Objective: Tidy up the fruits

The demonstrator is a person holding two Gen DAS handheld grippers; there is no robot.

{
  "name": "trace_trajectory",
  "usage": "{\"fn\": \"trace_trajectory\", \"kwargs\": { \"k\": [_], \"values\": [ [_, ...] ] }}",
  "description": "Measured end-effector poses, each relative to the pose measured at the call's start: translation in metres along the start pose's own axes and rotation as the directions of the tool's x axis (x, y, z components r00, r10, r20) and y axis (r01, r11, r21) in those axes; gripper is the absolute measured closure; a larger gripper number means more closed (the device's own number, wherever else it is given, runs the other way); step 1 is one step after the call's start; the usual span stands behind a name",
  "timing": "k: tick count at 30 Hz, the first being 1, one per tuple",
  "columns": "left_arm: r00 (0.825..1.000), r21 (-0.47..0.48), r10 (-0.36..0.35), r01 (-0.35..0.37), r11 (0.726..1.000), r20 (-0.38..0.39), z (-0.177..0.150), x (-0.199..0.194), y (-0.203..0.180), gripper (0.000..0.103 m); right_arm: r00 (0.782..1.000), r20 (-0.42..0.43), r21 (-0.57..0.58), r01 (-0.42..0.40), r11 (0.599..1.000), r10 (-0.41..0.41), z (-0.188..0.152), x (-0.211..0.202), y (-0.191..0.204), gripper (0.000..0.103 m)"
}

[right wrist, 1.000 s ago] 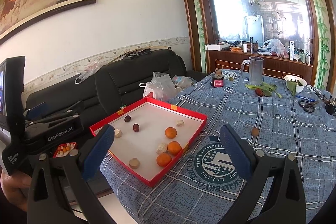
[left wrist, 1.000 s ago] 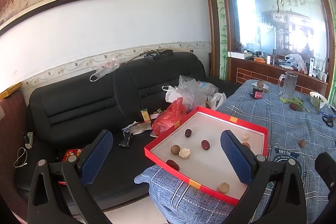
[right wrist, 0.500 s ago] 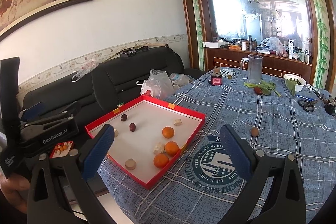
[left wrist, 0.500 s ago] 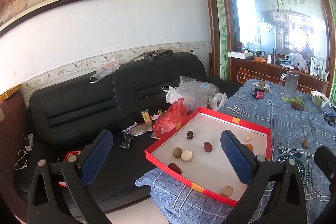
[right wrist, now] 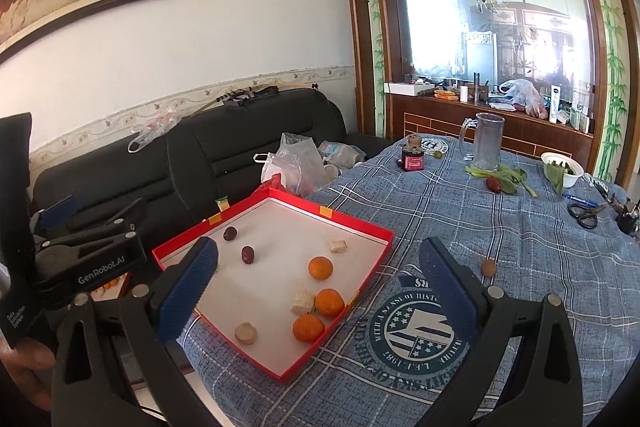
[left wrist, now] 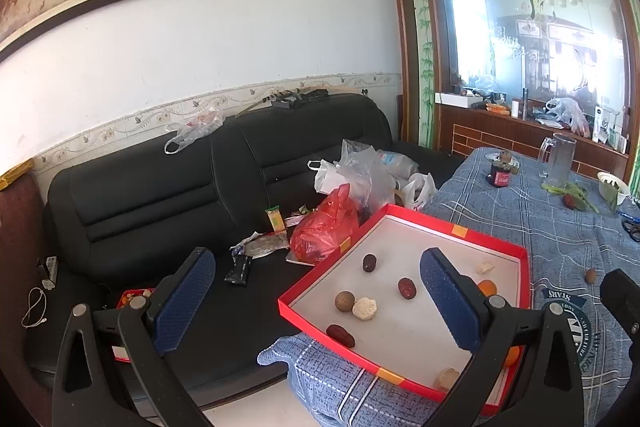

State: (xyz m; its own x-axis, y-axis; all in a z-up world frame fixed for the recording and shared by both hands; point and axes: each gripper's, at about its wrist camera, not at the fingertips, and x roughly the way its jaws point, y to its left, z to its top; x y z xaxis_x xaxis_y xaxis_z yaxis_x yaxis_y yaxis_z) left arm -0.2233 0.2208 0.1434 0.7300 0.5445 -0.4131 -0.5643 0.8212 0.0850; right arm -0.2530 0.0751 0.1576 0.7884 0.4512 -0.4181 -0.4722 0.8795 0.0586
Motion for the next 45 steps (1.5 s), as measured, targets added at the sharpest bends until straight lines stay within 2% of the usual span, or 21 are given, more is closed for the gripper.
{"fn": "trace_trajectory", "kwargs": {
  "k": [17, 25, 32, 45],
  "values": [
    [0.996, 0.045, -0.048, 0.051, 0.998, -0.077, -0.013, 0.042, -0.002, 0.001, 0.998, -0.06, 0.012, 0.025, 1.0, -0.025, 0.001, 0.041, 0.001, 0.002],
    [0.992, 0.075, -0.034, 0.043, 0.996, -0.125, -0.022, 0.057, -0.009, 0.0, 0.995, -0.099, 0.014, 0.02, 1.0, -0.018, -0.005, 0.058, -0.001, 0.002],
    [0.989, 0.091, -0.028, 0.042, 0.995, -0.148, -0.025, 0.063, -0.016, 0.001, 0.993, -0.122, 0.044, 0.015, 0.999, -0.01, -0.008, 0.068, -0.012, 0.002],
    [0.975, 0.122, -0.067, 0.094, 0.988, -0.21, -0.029, 0.071, -0.042, 0.0, 0.989, -0.148, 0.111, 0.013, 0.994, 0.004, -0.015, 0.076, -0.039, 0.002]
  ]
}}
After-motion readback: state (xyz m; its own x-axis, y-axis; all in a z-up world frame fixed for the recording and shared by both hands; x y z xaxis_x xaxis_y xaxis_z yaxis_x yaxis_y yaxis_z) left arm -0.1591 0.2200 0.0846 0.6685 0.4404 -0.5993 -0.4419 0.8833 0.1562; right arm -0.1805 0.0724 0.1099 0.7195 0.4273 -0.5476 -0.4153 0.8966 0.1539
